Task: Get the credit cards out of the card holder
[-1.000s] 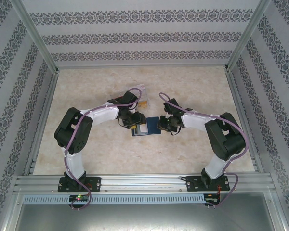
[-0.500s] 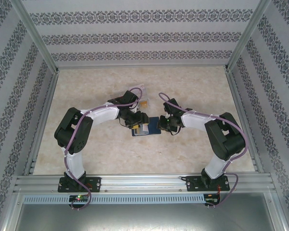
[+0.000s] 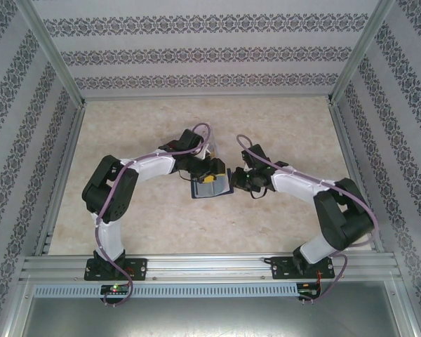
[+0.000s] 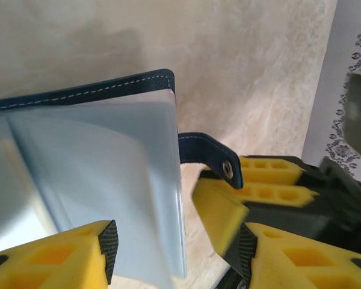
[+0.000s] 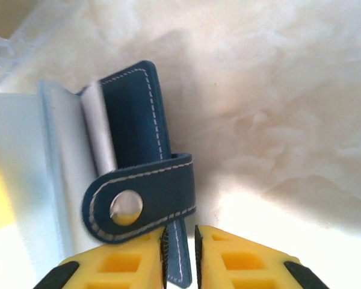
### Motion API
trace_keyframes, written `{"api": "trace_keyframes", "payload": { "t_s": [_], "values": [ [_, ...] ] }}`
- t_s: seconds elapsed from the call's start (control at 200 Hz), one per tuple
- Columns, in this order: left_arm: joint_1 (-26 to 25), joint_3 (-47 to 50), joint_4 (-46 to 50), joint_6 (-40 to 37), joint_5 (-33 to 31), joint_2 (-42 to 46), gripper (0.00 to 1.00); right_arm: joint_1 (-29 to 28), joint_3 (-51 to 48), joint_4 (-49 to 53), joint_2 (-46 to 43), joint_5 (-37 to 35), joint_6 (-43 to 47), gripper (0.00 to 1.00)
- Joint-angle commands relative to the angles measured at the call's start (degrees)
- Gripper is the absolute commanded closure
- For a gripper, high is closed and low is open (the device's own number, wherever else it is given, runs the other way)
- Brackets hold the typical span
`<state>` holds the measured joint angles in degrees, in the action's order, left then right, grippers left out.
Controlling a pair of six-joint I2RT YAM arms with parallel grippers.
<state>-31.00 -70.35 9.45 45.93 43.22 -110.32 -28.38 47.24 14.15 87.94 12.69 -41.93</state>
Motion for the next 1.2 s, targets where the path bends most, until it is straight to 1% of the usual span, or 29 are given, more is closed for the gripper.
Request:
{"api": "trace_keyframes", "payload": {
  "t_s": [0.0,0.175,0.32,0.43,0.505,0.555,0.624,0.729,0.814,0.884,1.079,1.194],
  "values": [
    [-0.74,-1.53,-4.00,1.86,2.38,-2.38,0.43,-0.43,-2.03,0.87,-4.15,-2.78,-1.21,0.77],
    [-1.07,-2.02,-8.38,4.00,3.56,-4.68,0.43,-1.05,-3.29,-0.06,-7.20,-1.75,-0.79,0.77],
    [-1.16,-2.98,-9.32,5.52,2.68,-6.34,0.44,-1.33,-3.05,-1.01,-6.64,0.24,-0.27,0.79],
    [-1.16,-2.57,-7.50,4.79,-1.33,-5.14,0.52,-1.72,-2.21,-2.47,-5.28,2.38,0.32,0.83],
    [-0.96,-1.14,-8.71,5.41,-2.10,-3.80,0.59,-1.94,-1.27,-3.51,-3.50,4.02,0.36,0.86],
    [-0.59,0.63,-10.57,6.41,-2.09,-2.55,0.61,-2.07,-0.64,-4.34,-1.91,5.30,0.49,0.89],
    [-0.05,2.70,-11.93,6.41,-3.55,-0.92,0.64,-2.37,0.14,-5.81,0.25,6.46,0.72,0.90],
    [0.71,3.83,-9.57,6.27,-4.96,0.75,0.67,-2.77,1.48,-7.24,1.99,7.46,0.40,0.91],
    [0.86,5.93,-8.42,5.76,-6.44,3.20,0.68,-3.13,2.77,-7.25,3.05,7.71,0.86,0.91],
    [0.99,7.19,-5.65,4.76,-8.57,5.45,0.68,-3.26,3.42,-6.96,3.78,7.12,1.05,0.90],
    [2.31,12.15,1.46,3.64,-16.29,11.75,0.66,-3.35,4.29,-3.65,6.36,3.28,1.38,0.86],
    [3.55,15.14,3.34,2.99,-18.85,15.25,0.65,-3.59,5.29,-1.59,4.15,2.84,2.04,0.82]
  ]
}}
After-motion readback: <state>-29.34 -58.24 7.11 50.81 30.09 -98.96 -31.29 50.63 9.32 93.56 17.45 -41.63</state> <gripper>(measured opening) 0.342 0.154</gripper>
